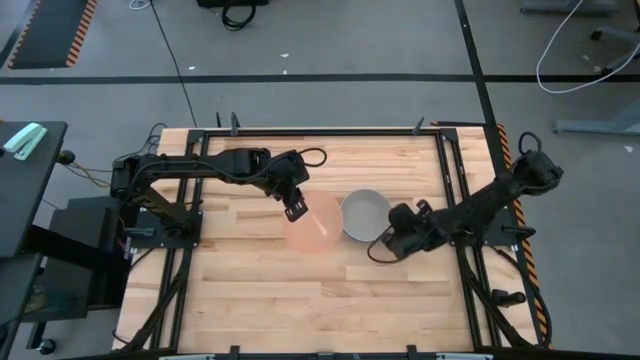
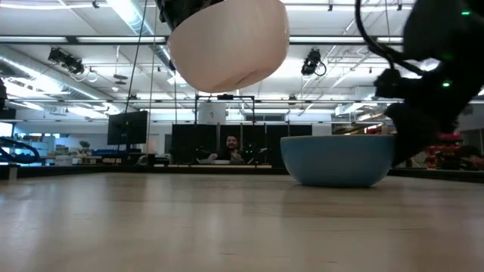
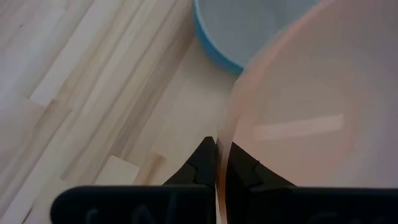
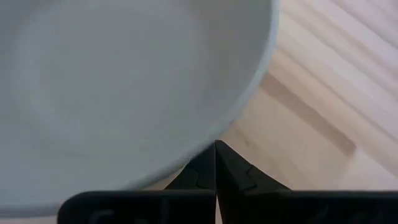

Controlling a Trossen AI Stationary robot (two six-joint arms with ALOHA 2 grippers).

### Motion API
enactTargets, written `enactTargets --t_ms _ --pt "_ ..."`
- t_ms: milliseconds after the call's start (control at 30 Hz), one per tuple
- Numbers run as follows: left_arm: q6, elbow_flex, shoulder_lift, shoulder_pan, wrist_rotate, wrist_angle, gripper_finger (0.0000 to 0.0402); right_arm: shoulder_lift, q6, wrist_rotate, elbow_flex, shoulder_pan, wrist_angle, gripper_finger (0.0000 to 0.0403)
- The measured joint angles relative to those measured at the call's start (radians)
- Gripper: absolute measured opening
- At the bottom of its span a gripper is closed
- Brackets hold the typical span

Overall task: Nest bowls inside each other
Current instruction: Stack the light orange bowl on top of the gray bowl

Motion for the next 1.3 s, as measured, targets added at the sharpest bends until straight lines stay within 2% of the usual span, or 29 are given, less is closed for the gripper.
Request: enactTargets --t_ms 333,867,1000,1133,1300 --pt "0.000 0.000 0.000 0.000 0.000 -0.024 0.0011 0.000 -0.317 -0.061 0.000 -0.154 0.348 0.0000" --pt "0.001 0.000 0.000 0.002 0.000 -0.024 0.0010 0.000 -0.428 -0.108 0.000 -0.180 0.531 0.0000" --pt "0.002 0.000 0.000 0.002 0.000 -0.024 0.0010 0.000 -0.452 -0.123 0.003 -0.180 0.523 0.0000" --pt "0.002 0.000 0.000 0.004 0.000 -0.023 0.0010 0.000 -0.476 -0.144 0.068 -0.173 0.460 0.0000" --pt "-0.001 0.000 0.000 0.026 -0.002 -0.018 0.0010 0.000 -0.505 -0.137 0.241 -0.140 0.189 0.0000"
